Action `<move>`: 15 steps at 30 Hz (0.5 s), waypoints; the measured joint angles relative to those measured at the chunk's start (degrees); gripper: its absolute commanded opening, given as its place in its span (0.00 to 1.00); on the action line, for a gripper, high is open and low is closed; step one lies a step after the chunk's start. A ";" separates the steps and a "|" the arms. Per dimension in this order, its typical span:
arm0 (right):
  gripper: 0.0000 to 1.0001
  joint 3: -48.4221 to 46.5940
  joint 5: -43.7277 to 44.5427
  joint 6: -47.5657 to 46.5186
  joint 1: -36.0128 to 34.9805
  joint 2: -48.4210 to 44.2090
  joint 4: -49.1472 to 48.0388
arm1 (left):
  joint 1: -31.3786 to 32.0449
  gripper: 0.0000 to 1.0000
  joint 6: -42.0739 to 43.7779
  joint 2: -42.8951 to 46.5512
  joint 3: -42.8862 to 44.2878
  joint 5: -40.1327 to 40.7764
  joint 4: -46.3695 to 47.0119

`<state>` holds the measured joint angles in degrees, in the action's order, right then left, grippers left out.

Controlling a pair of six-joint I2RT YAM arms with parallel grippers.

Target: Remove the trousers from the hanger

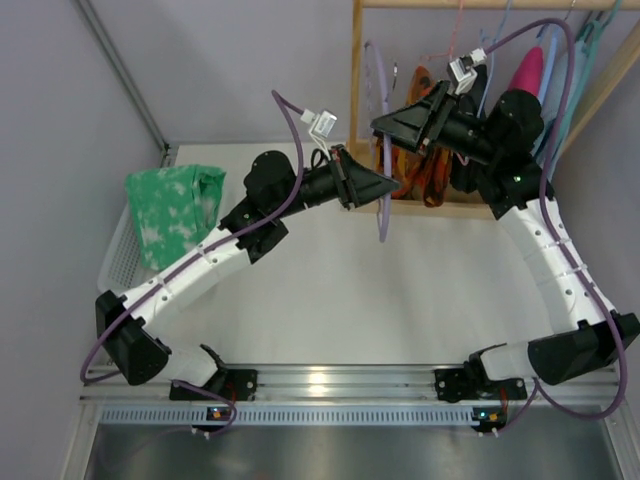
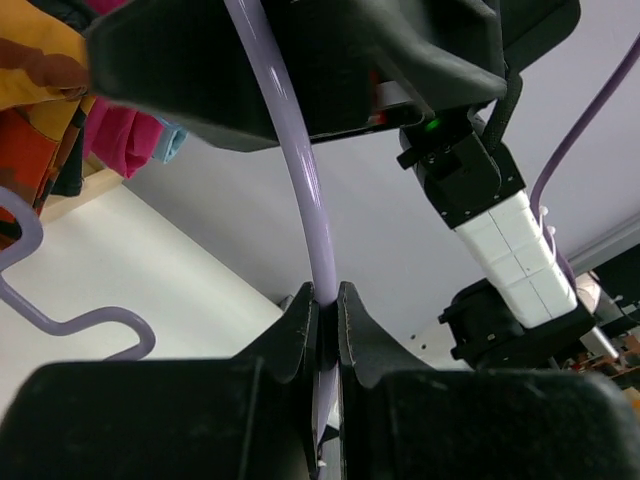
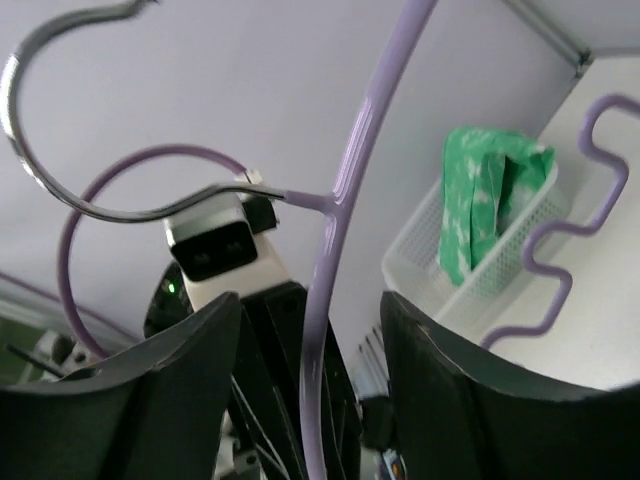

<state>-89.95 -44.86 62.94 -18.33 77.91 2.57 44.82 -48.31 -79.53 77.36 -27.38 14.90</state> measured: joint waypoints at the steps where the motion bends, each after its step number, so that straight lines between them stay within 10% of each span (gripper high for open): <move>1: 0.73 -0.31 0.02 0.24 0.61 0.13 -0.07 | -0.22 0.00 -0.83 -0.66 1.05 -0.04 -0.31; 5: 0.99 -1.62 0.24 0.09 3.69 0.50 0.11 | -1.79 0.00 -4.42 -3.34 5.14 -0.59 -2.49; 15: 0.99 -2.47 -0.81 -0.13 6.86 0.11 -0.26 | -8.55 0.00 -16.85 -17.55 19.61 -6.93 -2.36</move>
<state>-92.42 -45.67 62.81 -11.46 78.02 2.31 36.27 -65.17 -97.08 96.97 -34.30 12.53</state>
